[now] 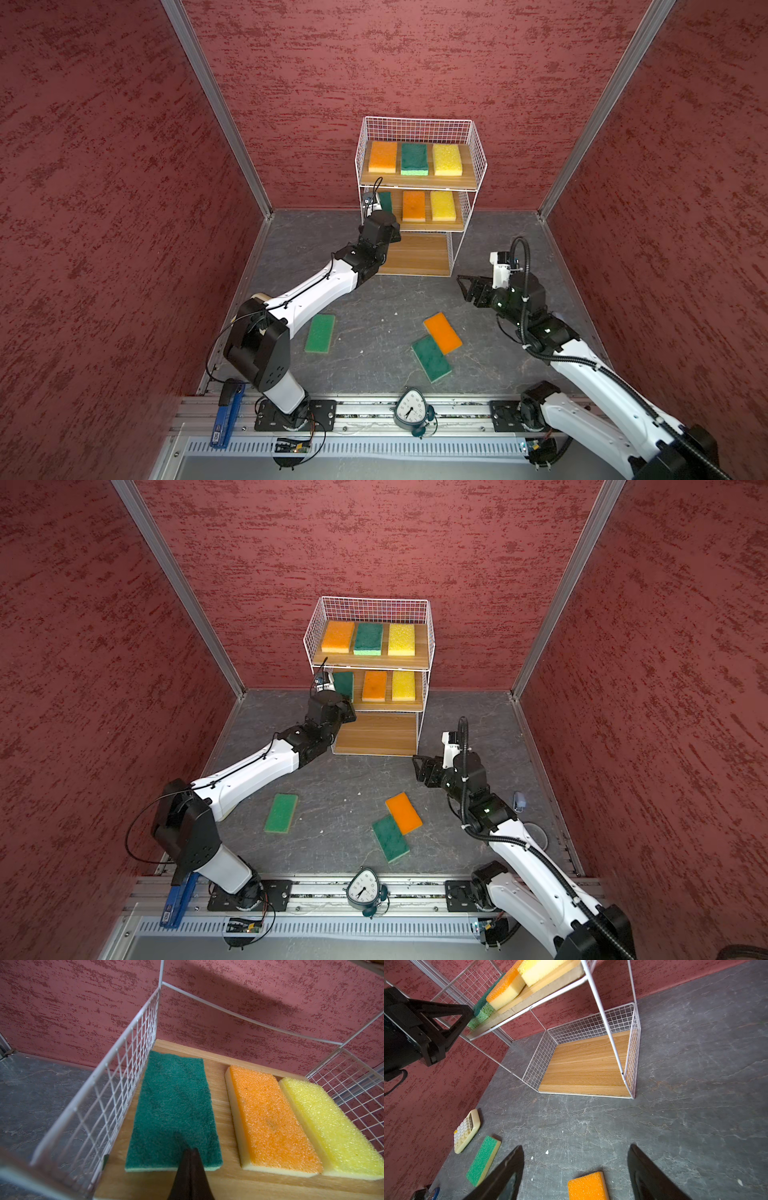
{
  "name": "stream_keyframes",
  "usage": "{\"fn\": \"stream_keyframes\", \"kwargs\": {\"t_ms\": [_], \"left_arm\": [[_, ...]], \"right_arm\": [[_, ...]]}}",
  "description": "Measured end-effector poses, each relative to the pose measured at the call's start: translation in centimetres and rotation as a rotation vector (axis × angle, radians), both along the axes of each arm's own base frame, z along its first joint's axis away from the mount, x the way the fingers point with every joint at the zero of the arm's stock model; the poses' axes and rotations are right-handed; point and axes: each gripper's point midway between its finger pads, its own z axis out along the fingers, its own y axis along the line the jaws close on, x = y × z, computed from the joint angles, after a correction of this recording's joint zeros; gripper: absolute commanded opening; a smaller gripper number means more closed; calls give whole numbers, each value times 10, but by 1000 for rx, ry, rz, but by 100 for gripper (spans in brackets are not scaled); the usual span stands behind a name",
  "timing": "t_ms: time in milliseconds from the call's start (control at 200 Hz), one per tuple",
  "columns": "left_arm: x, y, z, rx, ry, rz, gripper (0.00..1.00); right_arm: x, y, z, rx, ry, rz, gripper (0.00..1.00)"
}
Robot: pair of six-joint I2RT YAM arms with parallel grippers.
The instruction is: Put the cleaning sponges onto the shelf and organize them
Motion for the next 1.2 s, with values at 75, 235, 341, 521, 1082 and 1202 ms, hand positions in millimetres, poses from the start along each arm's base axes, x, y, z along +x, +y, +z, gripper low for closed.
{"fn": "stream_keyframes", "kwargs": {"t_ms": [75,235,341,521,1082,1202], "left_arm": [[1,-1,0,-1,-1,0,3],[1,0,1,-2,-4,4,3],[1,0,1,-1,-4,5,3],[2,2,1,1,-5,13,3],[3,7,1,7,-8,36,4],[3,7,1,7,-8,37,4]], "right_arm": [[0,0,0,0,0,0,79],[0,0,-1,0,1,0,79],[0,0,-1,-1,2,0,79],[0,0,-2,-1,3,0,79],[0,0,-2,-1,2,0,79],[0,0,-2,-1,2,0,79]]}}
